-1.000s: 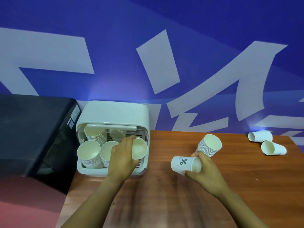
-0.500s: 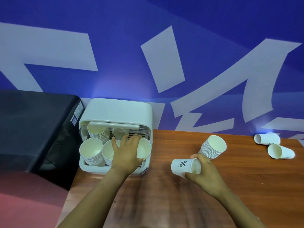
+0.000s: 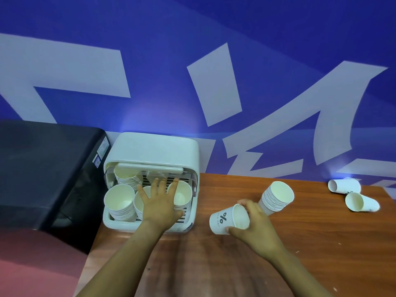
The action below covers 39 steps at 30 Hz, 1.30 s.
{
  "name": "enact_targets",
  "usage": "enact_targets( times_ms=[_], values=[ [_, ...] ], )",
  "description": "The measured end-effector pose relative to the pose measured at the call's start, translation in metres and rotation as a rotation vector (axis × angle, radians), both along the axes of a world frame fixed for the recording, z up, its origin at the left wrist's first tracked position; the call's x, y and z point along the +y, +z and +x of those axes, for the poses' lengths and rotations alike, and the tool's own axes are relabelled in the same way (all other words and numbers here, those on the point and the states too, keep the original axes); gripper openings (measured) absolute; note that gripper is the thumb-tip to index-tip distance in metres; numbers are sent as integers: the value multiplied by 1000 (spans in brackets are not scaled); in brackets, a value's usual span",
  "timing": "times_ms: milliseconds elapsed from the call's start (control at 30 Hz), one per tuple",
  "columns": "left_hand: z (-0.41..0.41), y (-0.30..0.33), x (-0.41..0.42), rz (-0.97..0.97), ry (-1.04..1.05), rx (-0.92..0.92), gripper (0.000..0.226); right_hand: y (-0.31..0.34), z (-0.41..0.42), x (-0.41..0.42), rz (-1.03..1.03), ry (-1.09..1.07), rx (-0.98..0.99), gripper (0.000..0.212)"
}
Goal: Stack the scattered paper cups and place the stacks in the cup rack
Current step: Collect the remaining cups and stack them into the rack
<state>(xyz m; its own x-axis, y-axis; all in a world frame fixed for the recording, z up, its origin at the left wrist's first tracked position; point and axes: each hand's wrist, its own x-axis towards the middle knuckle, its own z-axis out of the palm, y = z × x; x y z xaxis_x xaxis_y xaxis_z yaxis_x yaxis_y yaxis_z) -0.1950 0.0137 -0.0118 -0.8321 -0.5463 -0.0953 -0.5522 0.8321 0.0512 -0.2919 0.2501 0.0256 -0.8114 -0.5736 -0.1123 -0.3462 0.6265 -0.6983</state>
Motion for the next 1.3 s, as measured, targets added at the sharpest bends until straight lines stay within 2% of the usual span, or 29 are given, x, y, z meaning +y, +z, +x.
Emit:
enact_targets(
  times_ms=[200,267,400,467,600,833,1033,1167,1300],
  values=[
    [18,-8,-5,13,-63,63,94,4,13,-17,-46,47,43,72],
    [24,-10,-6,-45,-103,59,90,5,19,-27,-79,75,57,71],
    [22,-2,-3,-30,-66,51,85,4,28,-43,-115,107,64,71],
    [14,6,-1,-10,-33,34,71,3,30,-46,-121,110,64,72],
    [1,2,-1,-74,-96,-33,40,4,28,-40,-110,85,82,73],
    [3,-3,-6,-87,-143,-23,25,7,19,-26,-99,28,121,72],
    [16,5,-7,-31,-199,-15,42,9,27,-48,-181,15,173,73],
    [32,10,-12,108,-104,57,74,9,38,-77,-296,40,244,72],
    [50,9,-14,170,-8,130,77,-5,50,-102,-237,77,369,69]
  ],
)
